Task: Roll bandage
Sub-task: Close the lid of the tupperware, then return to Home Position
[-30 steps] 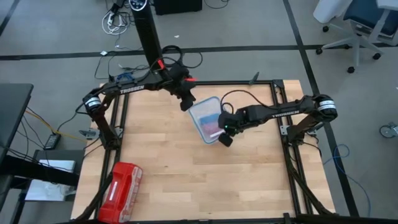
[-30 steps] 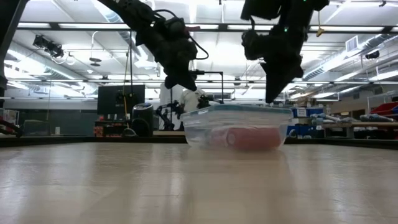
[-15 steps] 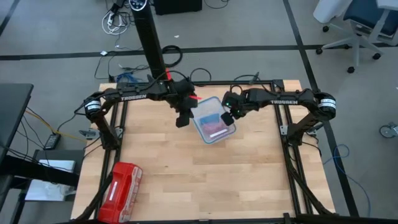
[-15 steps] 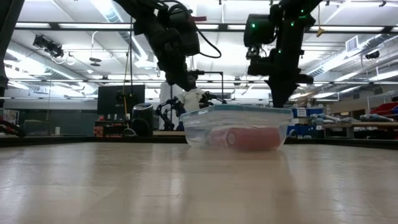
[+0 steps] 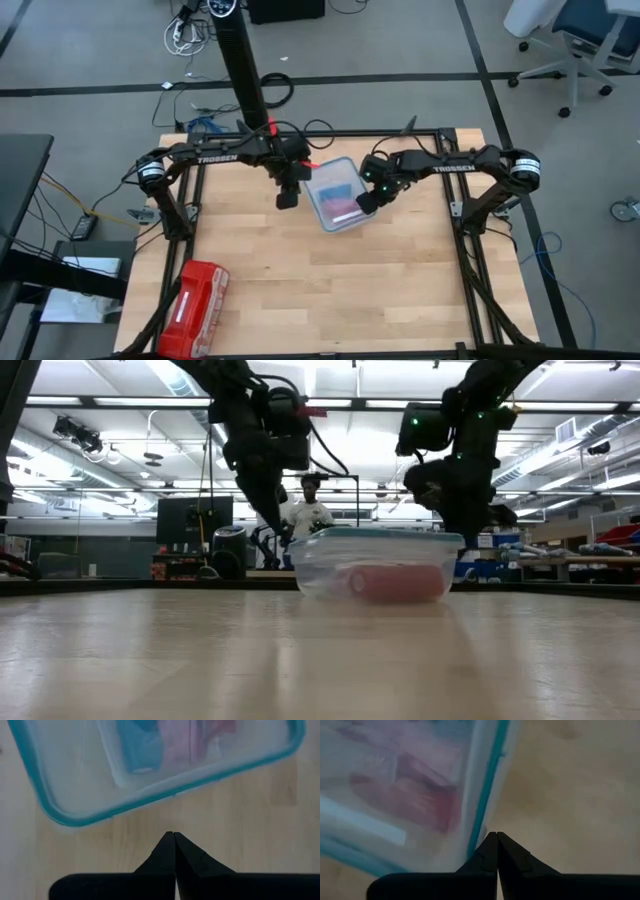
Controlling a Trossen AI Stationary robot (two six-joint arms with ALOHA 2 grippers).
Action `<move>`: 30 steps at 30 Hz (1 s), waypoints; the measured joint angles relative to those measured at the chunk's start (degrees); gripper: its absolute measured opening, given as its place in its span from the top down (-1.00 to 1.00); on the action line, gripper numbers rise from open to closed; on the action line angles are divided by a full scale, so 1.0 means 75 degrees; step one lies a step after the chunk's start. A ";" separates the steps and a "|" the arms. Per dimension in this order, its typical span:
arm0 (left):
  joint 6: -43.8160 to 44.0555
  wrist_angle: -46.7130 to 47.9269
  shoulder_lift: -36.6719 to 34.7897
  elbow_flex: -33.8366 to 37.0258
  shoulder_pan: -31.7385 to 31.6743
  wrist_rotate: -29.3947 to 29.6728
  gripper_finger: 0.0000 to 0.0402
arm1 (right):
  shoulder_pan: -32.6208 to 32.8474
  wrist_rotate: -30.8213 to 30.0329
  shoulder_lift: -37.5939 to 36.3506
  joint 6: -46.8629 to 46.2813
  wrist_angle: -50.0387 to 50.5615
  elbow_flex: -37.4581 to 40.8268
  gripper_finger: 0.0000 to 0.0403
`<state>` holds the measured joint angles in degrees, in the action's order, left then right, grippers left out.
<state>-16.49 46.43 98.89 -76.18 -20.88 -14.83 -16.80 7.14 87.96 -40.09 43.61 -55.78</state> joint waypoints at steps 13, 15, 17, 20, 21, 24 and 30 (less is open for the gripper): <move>-0.0157 -0.0183 0.0000 0.0137 -0.0071 0.0179 1.00 | 0.1098 0.0095 0.0000 -0.1249 -0.0905 -0.0028 1.00; -0.0142 -0.0232 -0.0006 0.0137 -0.0080 0.0187 1.00 | 0.1138 0.0095 0.0000 -0.1416 -0.1108 -0.0028 1.00; -0.0135 -0.0250 -0.0078 0.0137 -0.0077 0.0195 1.00 | 0.1161 0.0109 0.0000 -0.1572 -0.1284 -0.0034 1.00; -0.0119 -0.0306 -0.0301 0.0137 -0.0071 0.0191 1.00 | 0.1232 0.0126 0.0002 -0.1712 -0.1283 -0.0034 1.00; -0.0119 -0.0309 -0.0396 0.0137 -0.0071 0.0201 1.00 | 0.1250 0.0127 0.0003 -0.1719 -0.1290 -0.0034 1.00; -0.0106 -0.0337 -0.0750 0.0137 -0.0077 0.0412 1.00 | 0.1287 0.0209 0.0000 -0.1825 -0.1152 -0.0034 1.00; 0.0734 -0.0926 -0.1593 0.0137 -0.0106 0.0290 1.00 | 0.1433 -0.0210 -0.0626 -0.1788 -0.0685 -0.0034 1.00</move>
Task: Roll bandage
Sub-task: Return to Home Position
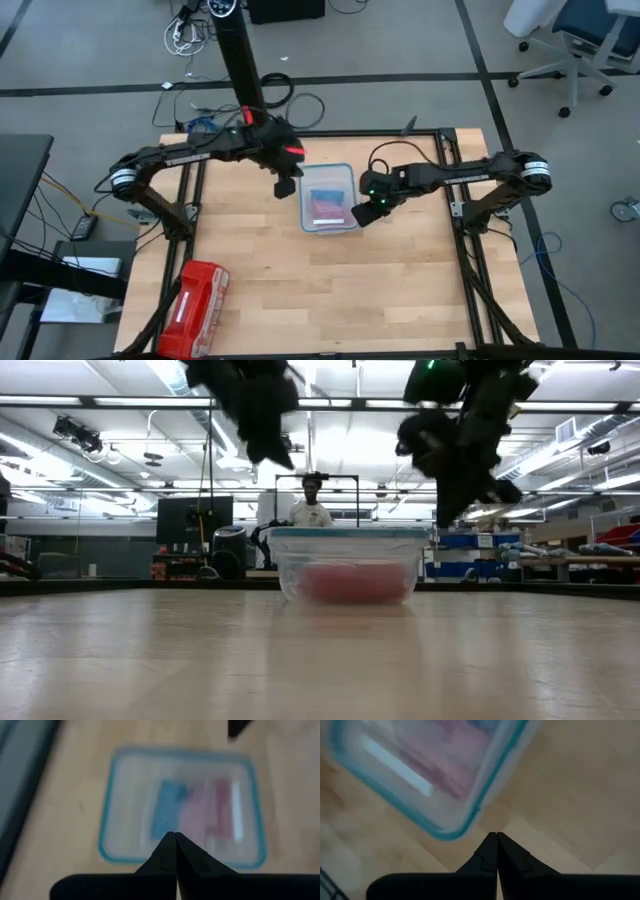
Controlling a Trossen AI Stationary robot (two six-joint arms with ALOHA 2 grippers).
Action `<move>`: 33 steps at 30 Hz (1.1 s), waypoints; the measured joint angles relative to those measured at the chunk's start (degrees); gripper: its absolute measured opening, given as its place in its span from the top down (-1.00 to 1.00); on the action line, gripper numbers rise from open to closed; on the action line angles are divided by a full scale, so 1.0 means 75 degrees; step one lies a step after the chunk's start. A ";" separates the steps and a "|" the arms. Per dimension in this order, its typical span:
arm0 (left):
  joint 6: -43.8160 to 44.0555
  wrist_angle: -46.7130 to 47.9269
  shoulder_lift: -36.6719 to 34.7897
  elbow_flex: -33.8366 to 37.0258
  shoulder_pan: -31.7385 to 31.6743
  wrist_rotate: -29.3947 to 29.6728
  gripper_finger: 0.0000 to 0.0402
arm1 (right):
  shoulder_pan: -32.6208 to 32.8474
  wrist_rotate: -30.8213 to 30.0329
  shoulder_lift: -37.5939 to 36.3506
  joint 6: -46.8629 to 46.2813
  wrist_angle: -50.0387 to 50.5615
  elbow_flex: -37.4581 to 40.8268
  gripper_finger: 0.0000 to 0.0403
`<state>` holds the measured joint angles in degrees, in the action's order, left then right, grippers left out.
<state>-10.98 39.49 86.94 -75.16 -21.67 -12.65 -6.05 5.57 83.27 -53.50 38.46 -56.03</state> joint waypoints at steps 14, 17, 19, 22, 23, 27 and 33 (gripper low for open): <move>0.1326 -0.2171 -0.2819 0.0287 0.0041 -0.0820 1.00 | 0.0450 -0.1624 -0.4017 0.2348 -0.2829 -0.0012 1.00; 0.1565 -0.2741 -0.3550 0.0936 0.0041 -0.1142 1.00 | 0.0647 -0.2826 -0.4868 0.2621 -0.3343 -0.0009 1.00; 0.1987 -0.3384 -0.4158 0.1611 0.0044 -0.1364 1.00 | 0.0892 -0.3420 -0.5362 0.3030 -0.3693 -0.0009 1.00; 0.2729 -0.4360 -0.5090 0.2687 0.0048 -0.1461 1.00 | 0.1207 -0.3708 -0.5933 0.3627 -0.3841 -0.0009 1.00; 0.2967 -0.4462 -0.5386 0.2996 0.0047 -0.1460 1.00 | 0.1291 -0.3722 -0.6082 0.3688 -0.3823 -0.0009 1.00; 0.3707 -0.4509 -0.6394 0.4034 0.0055 -0.1480 1.00 | 0.1584 -0.3754 -0.6469 0.3303 -0.3637 -0.0009 0.98; 0.5125 -0.4574 -0.7352 0.4970 0.0055 -0.1119 1.00 | 0.1793 -0.3743 -0.6950 0.4033 -0.3368 -0.0003 0.98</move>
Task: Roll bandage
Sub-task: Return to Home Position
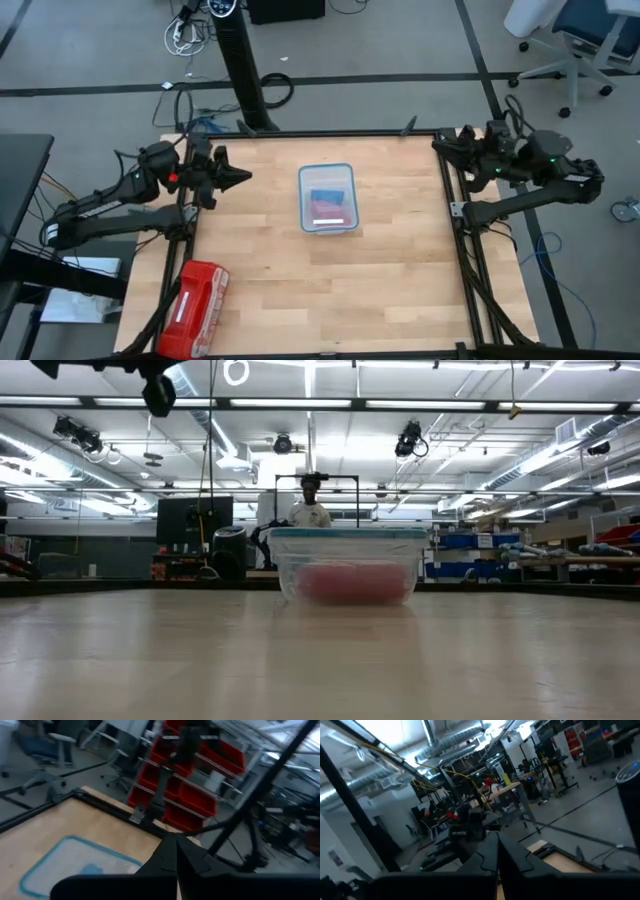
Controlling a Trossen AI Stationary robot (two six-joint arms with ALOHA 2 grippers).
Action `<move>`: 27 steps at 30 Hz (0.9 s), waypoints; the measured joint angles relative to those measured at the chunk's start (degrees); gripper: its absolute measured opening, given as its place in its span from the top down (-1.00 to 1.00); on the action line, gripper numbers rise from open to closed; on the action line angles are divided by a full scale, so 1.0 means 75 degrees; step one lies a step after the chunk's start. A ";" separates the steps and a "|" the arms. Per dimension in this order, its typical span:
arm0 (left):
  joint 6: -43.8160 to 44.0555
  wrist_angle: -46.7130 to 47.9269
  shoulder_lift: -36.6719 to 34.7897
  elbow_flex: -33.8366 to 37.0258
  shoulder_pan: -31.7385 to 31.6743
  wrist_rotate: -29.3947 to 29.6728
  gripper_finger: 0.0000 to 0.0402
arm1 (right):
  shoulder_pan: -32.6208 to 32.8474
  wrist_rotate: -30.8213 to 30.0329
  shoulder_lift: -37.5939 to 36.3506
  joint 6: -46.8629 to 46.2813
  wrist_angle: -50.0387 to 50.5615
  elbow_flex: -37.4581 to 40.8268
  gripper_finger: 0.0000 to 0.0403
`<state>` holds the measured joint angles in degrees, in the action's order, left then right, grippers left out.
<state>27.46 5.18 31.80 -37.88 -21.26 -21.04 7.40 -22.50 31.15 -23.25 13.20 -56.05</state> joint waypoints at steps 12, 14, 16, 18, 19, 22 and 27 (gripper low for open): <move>-0.0326 -0.0035 -0.0320 0.0255 0.0000 0.1510 1.00 | 0.0000 0.0959 -0.1464 0.0123 0.0544 0.1206 0.96; -0.0442 -0.0103 -0.0342 0.0255 0.0000 0.2072 1.00 | 0.0000 0.0979 -0.1858 0.0112 0.0119 0.1750 0.97; -0.0410 -0.0095 -0.0348 0.0255 0.0000 0.2637 1.00 | 0.0000 0.1126 -0.2283 0.0117 -0.0362 0.2285 0.97; -0.0440 -0.0387 -0.0348 0.0358 0.0000 0.2882 1.00 | 0.0000 0.1219 -0.2659 0.0158 -0.0844 0.2801 0.98; -0.0439 -0.0664 -0.0348 0.0484 0.0000 0.2889 1.00 | 0.0000 0.1245 -0.2844 0.0170 -0.1075 0.3083 0.98; -0.0336 -0.1800 -0.0363 0.1067 0.0000 0.2670 1.00 | 0.0000 0.1322 -0.3316 0.0154 -0.1714 0.3832 0.99; 0.0481 -0.4417 -0.0348 0.2529 0.0000 0.1704 1.00 | 0.0000 0.1448 -0.3913 -0.0340 -0.2245 0.4865 0.97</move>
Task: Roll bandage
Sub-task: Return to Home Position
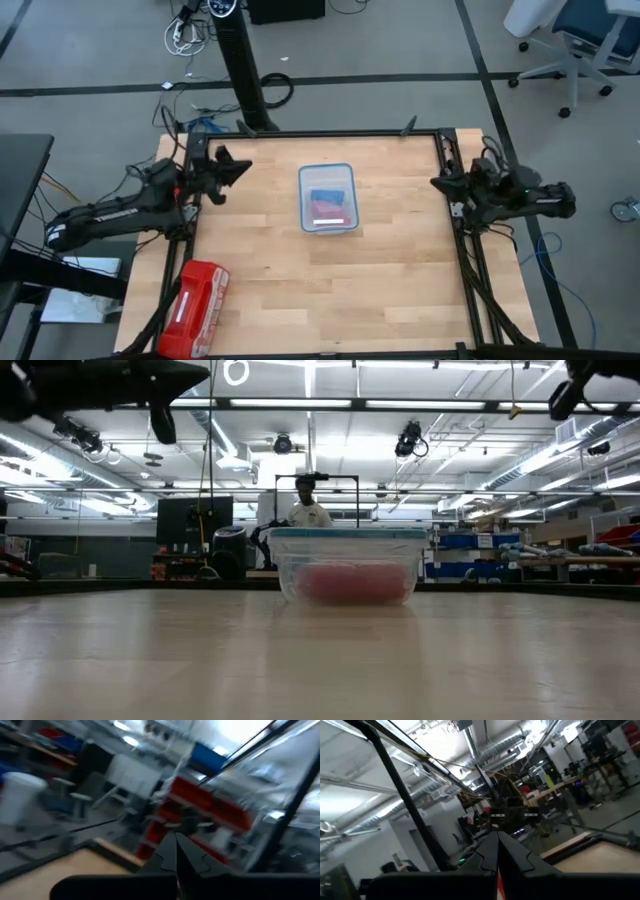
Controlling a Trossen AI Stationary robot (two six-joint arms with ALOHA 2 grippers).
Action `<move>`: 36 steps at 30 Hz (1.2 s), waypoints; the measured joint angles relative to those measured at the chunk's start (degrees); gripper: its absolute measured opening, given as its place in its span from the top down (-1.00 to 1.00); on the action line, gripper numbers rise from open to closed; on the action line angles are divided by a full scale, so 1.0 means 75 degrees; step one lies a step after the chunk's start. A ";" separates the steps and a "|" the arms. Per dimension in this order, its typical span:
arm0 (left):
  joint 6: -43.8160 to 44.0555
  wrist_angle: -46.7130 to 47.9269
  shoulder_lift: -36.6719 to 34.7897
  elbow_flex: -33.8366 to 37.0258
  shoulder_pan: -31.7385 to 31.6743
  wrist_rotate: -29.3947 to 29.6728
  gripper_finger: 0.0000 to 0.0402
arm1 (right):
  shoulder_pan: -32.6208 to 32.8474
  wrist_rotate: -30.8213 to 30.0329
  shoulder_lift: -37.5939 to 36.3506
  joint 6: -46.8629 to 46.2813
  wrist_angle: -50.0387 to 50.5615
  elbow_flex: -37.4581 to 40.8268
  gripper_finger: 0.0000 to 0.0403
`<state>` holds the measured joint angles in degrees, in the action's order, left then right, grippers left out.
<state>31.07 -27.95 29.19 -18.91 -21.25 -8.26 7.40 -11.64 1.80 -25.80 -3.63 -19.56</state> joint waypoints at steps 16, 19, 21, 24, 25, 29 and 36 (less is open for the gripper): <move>0.1527 -0.4674 0.0000 0.2449 0.0002 -0.0542 0.99 | 0.0002 0.0988 -0.0217 -0.2171 -0.2441 0.2508 0.96; 0.1547 -0.4759 -0.0003 0.2449 0.0002 -0.0628 0.99 | 0.0009 0.1248 -0.0192 -0.2265 -0.2029 0.2533 0.96; 0.1585 -0.4754 0.0000 0.2449 0.0002 -0.0628 0.99 | 0.0012 0.1254 -0.0198 -0.2465 -0.1791 0.2534 0.97; 0.1704 -0.4709 0.0000 0.2449 0.0002 -0.0795 0.99 | 0.0012 0.1328 -0.0157 -0.2622 -0.1585 0.2534 0.98; 0.1738 -0.4692 0.0000 0.2449 0.0002 -0.0920 0.99 | 0.0012 0.1376 -0.0160 -0.2616 -0.1596 0.2534 0.98; 0.1696 -0.4662 0.0000 0.2449 0.0000 -0.1996 0.99 | 0.0012 0.1382 -0.0160 -0.2564 -0.1618 0.2534 0.97; 0.1697 -0.4657 0.0000 0.2449 0.0002 -0.3201 0.99 | 0.0012 0.1379 -0.0160 -0.2399 -0.1619 0.2537 0.98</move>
<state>43.79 -62.87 29.19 -0.54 -21.23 -32.27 7.49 -1.30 0.60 -43.80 -15.77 -0.54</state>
